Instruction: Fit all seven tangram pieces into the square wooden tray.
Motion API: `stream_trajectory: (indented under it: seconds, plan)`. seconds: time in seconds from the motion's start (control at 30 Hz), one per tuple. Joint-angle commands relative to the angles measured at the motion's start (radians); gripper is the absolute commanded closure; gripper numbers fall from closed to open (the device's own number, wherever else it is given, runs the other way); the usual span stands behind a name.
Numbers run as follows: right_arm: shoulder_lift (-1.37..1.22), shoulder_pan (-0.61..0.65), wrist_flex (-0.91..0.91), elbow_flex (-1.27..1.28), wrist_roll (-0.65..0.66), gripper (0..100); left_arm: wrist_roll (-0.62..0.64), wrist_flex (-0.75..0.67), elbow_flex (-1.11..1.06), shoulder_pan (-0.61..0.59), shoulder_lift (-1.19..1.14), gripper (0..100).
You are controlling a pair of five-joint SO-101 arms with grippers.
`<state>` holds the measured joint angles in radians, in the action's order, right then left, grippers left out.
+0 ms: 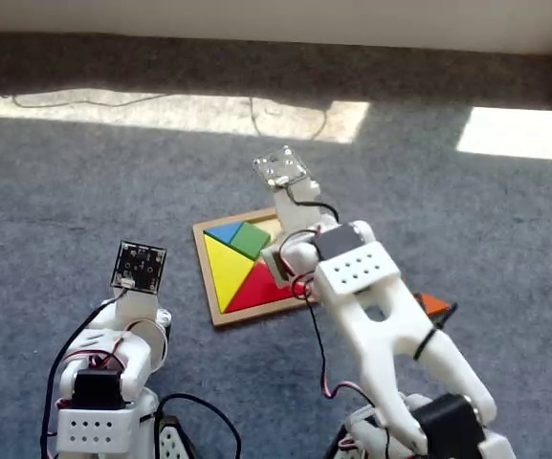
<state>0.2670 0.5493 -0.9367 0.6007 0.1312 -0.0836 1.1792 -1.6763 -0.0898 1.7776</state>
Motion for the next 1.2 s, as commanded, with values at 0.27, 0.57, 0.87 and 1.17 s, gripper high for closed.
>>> stream_trajectory:
  seconds: [0.27,0.57,0.87,1.17]
  plan:
    - [-0.346,0.012,-0.025,-0.315,0.009,95.3,-0.003,-0.002,-0.021,-0.013,0.041,99]
    - [-0.271,-0.013,-0.065,-0.354,0.006,95.3,-0.003,-0.002,-0.021,-0.013,0.041,99]
    - [-0.274,-0.012,-0.071,-0.346,-0.091,80.8,-0.003,-0.002,-0.021,-0.013,0.041,99]
    - [-0.466,-0.001,-0.067,-0.355,-0.084,80.3,-0.003,-0.002,-0.021,-0.013,0.041,99]
